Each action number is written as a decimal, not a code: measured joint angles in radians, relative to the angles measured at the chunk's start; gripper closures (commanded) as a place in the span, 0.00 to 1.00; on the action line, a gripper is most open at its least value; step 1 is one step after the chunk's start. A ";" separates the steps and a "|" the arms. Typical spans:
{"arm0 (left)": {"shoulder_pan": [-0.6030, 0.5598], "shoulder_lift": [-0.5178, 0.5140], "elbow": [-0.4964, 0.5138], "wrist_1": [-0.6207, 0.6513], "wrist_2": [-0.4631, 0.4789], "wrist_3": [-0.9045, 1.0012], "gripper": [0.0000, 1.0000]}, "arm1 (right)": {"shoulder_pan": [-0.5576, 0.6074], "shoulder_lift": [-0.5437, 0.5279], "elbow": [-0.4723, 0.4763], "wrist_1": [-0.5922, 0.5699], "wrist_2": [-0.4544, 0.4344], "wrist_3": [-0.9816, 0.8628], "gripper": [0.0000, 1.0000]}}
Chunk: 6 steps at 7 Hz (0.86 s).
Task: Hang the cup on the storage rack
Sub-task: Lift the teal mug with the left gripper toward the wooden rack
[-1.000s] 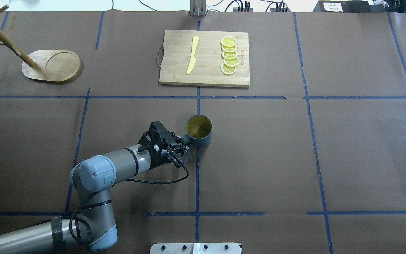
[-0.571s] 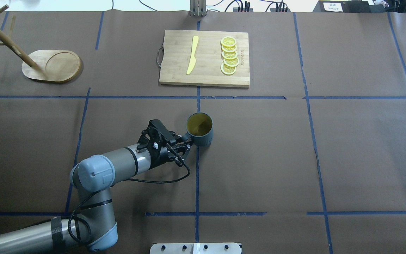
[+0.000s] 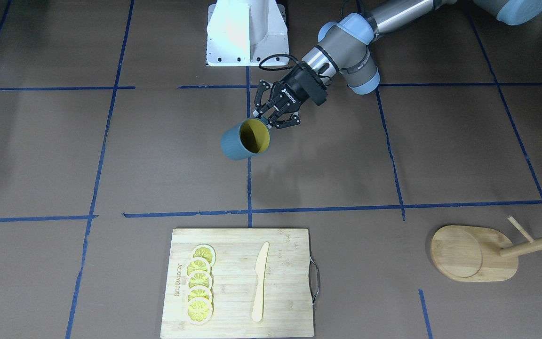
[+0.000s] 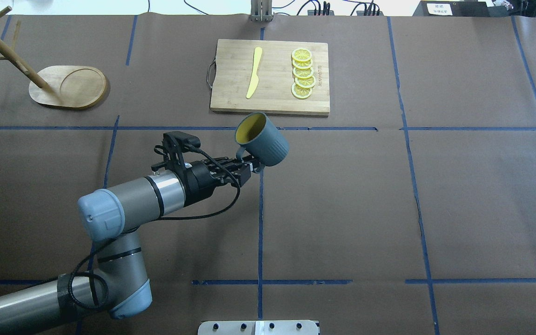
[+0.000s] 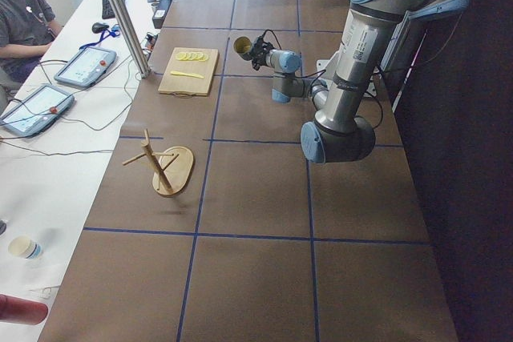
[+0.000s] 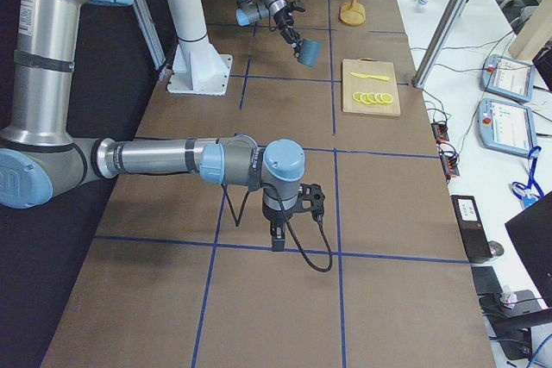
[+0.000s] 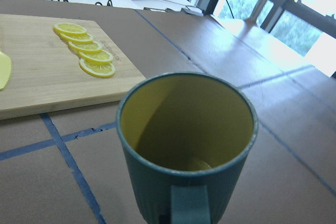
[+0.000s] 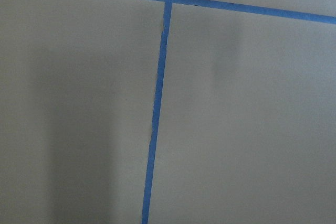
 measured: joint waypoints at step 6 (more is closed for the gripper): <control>-0.334 0.012 -0.001 -0.177 -0.080 -1.012 1.00 | 0.000 0.000 0.005 0.002 0.002 0.001 0.00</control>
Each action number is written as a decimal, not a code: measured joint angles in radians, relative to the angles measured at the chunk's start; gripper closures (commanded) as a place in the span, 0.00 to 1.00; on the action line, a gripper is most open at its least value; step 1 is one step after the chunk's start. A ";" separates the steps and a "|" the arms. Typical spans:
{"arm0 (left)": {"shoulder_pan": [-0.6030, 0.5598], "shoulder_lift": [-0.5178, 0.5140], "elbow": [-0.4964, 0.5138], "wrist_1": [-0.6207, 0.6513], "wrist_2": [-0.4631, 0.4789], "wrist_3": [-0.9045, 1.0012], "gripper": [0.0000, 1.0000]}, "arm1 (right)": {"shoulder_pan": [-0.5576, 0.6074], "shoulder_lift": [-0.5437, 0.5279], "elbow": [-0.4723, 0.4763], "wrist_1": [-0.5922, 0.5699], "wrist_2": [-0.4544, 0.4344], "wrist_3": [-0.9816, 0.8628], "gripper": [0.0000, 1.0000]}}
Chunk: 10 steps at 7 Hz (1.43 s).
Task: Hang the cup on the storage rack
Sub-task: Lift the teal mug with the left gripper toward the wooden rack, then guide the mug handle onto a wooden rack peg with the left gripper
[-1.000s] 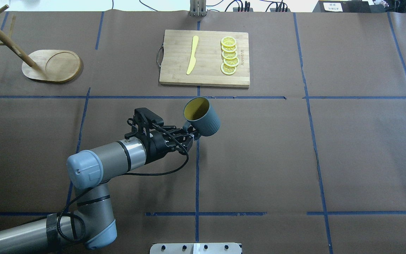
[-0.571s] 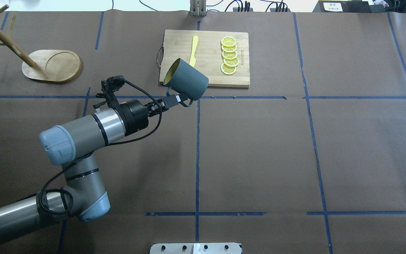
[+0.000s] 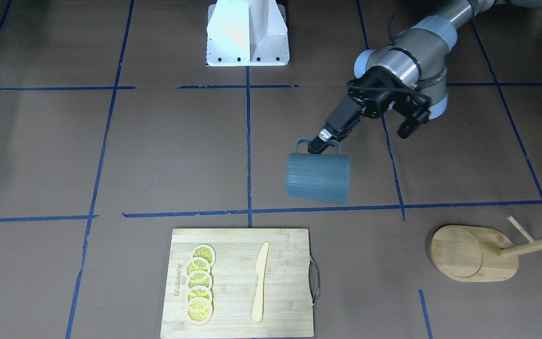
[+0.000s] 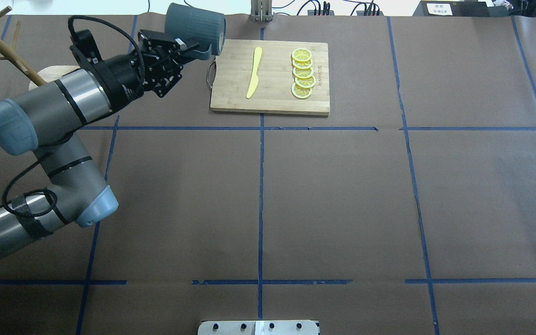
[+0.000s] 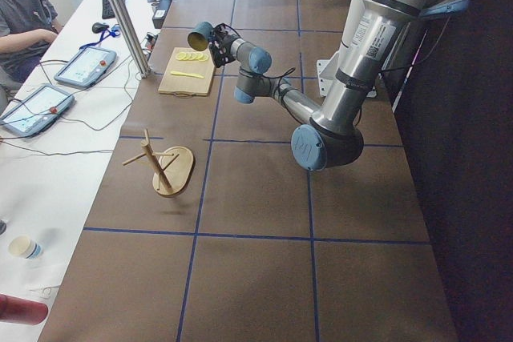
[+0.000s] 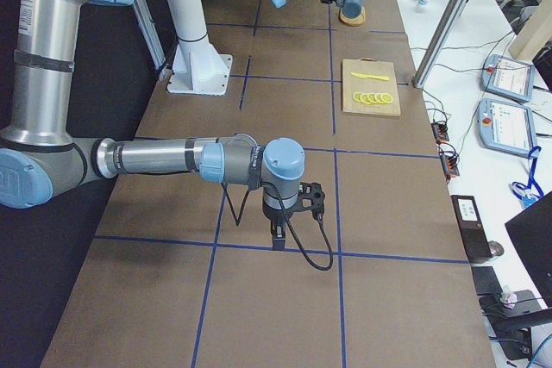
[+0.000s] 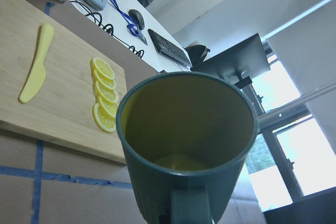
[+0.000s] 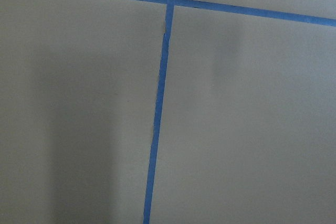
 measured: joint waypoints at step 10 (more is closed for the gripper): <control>-0.315 0.104 0.149 -0.021 0.014 -0.619 1.00 | 0.000 0.000 -0.001 0.000 0.002 0.000 0.00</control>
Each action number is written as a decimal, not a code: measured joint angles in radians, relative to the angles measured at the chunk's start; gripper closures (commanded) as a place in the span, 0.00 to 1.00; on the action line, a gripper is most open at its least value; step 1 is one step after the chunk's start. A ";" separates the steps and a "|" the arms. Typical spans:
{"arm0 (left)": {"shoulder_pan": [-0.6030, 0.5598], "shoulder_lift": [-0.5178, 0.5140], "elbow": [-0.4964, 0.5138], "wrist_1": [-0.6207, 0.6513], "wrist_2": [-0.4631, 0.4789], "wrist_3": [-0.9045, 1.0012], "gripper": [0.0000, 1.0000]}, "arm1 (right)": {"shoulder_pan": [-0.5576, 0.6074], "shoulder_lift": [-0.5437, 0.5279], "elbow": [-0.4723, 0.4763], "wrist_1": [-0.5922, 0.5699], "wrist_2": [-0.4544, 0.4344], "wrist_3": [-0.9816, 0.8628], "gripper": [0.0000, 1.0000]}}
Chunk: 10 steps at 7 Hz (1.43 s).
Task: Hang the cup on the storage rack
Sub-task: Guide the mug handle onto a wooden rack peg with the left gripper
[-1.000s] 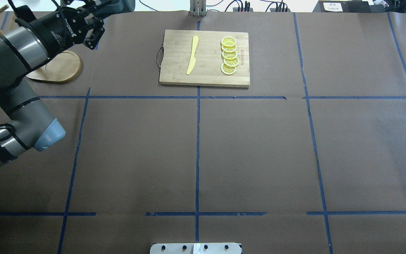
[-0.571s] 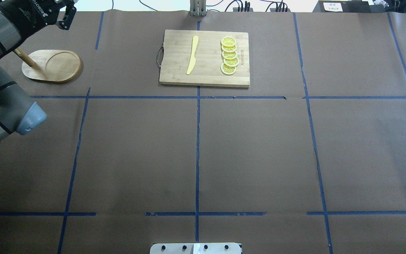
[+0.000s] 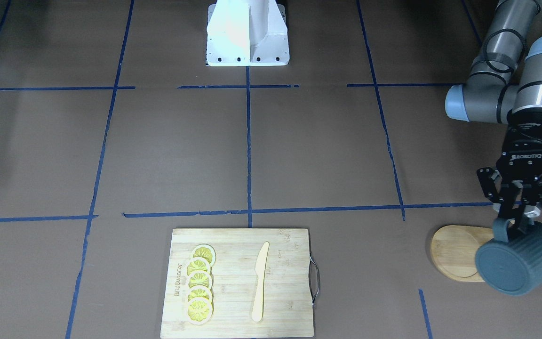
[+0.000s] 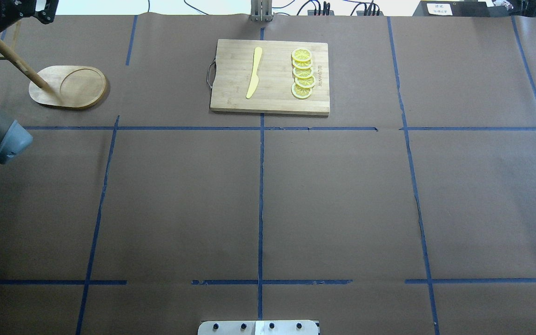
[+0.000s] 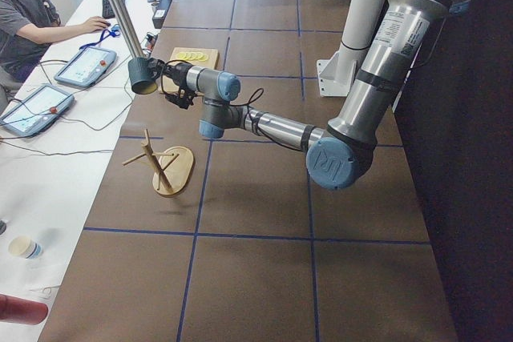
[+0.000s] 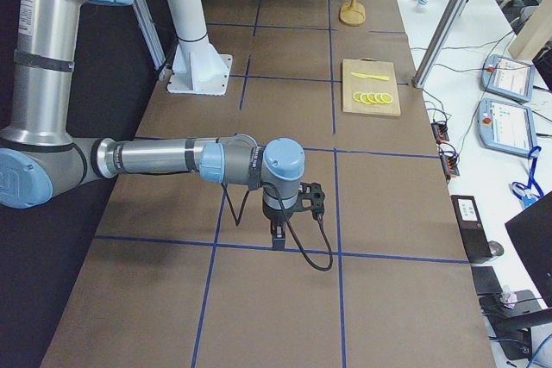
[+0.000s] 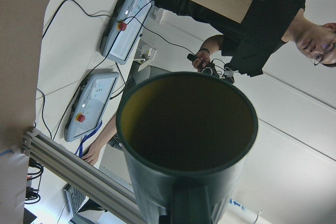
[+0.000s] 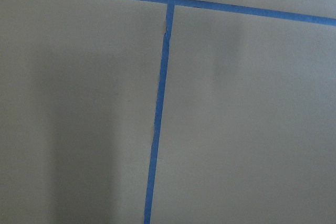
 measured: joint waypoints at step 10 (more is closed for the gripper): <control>-0.019 0.047 0.228 -0.232 0.000 -0.036 1.00 | -0.002 0.001 0.004 0.000 0.002 0.002 0.00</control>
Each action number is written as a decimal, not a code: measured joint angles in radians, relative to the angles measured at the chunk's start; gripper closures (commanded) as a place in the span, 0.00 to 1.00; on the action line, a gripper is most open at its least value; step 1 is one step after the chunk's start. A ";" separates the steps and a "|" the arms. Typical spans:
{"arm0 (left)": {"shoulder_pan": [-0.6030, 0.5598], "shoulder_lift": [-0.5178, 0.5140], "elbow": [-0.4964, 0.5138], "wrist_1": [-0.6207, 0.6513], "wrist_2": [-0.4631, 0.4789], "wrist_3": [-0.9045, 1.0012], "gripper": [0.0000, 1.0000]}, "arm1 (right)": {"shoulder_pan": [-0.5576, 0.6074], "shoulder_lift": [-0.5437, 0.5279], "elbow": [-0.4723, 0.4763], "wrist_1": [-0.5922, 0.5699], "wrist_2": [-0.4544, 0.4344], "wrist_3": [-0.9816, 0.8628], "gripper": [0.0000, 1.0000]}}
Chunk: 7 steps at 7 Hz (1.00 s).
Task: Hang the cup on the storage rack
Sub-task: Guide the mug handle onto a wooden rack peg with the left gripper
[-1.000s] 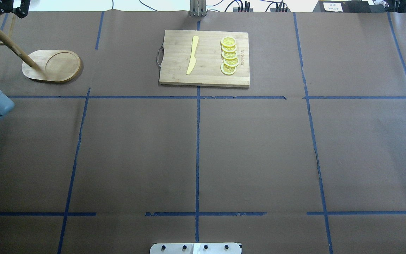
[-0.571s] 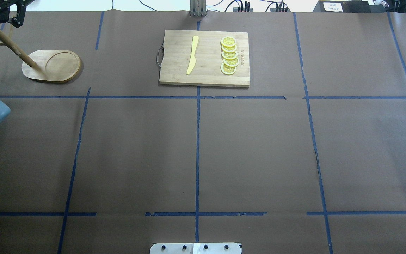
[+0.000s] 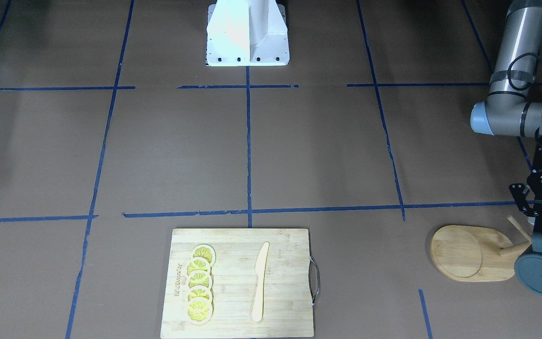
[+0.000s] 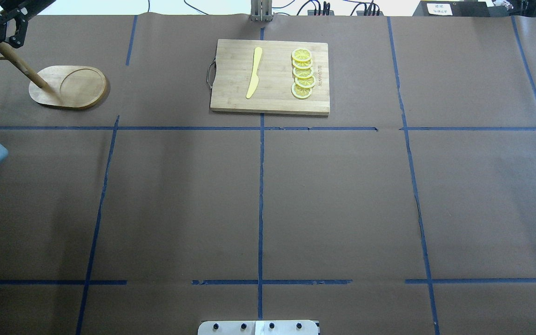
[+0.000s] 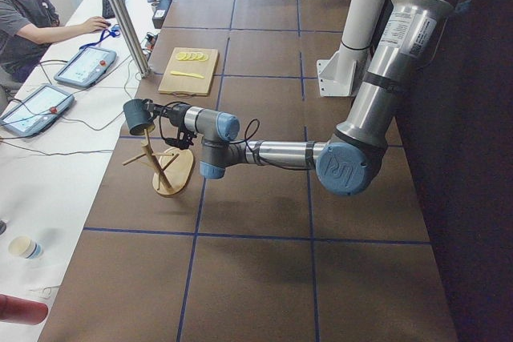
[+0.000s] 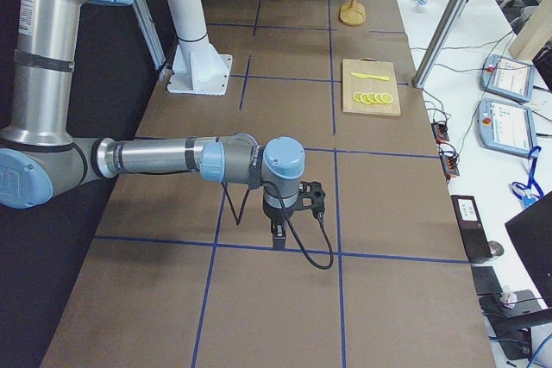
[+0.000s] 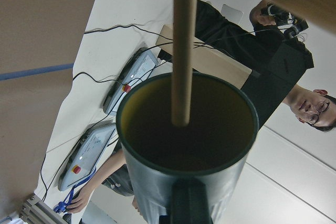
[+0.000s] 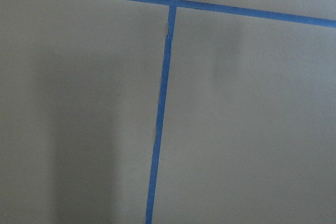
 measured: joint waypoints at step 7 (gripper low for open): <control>0.007 0.036 0.112 -0.167 0.002 0.006 0.76 | 0.000 0.001 -0.001 0.000 0.000 0.000 0.00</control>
